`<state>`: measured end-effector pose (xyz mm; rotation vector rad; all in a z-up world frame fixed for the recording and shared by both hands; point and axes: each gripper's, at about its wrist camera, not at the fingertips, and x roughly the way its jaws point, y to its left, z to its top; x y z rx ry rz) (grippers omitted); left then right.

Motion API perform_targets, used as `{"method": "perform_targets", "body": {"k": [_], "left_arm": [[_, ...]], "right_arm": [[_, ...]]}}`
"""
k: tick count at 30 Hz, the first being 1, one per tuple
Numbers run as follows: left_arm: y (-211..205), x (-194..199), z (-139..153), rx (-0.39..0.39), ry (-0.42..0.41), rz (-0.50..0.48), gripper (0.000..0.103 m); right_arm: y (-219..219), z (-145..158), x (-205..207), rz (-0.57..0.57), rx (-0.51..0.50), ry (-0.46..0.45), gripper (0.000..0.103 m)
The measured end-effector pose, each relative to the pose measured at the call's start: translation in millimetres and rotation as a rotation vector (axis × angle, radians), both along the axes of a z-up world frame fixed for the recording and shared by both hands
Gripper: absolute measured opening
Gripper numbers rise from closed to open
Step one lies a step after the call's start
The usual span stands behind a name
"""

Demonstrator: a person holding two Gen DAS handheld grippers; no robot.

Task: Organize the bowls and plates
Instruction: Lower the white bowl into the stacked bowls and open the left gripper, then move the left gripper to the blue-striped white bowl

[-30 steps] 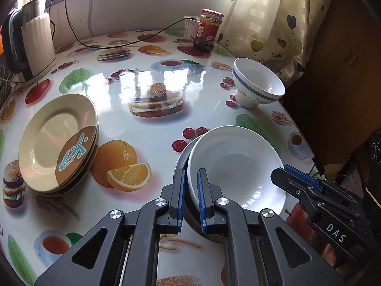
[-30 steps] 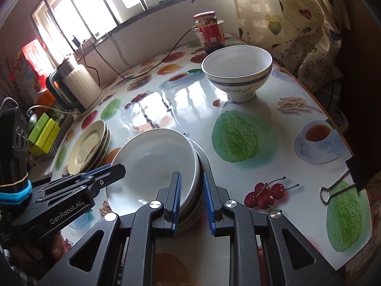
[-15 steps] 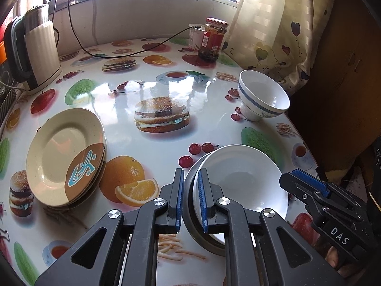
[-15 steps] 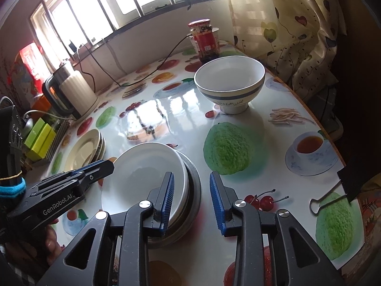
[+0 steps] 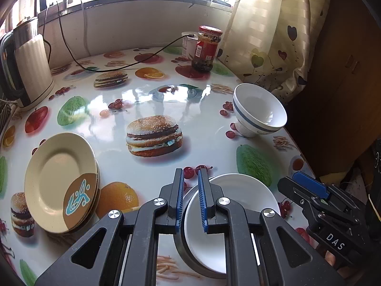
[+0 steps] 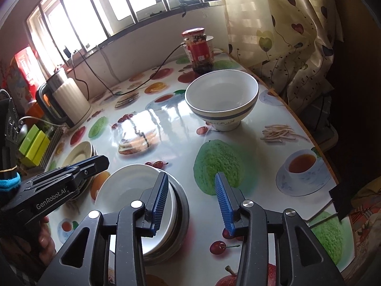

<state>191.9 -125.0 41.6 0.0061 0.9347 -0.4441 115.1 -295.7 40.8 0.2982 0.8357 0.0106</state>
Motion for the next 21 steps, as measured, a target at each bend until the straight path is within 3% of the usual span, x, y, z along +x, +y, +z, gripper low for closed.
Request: {"method": "perform_targets", "body": {"k": [6, 21], "left_arm": [[-11.8, 14.3, 3.3, -0.009, 0.002, -0.015, 0.012], [-53.0, 56.0, 9.4, -0.045, 0.001, -0.067, 0.012]], "right_arm": [[-14.8, 5.6, 10.1, -0.028, -0.011, -0.016, 0.046], [-62.9, 8.6, 45.1, -0.092, -0.042, -0.026, 0.046]]}}
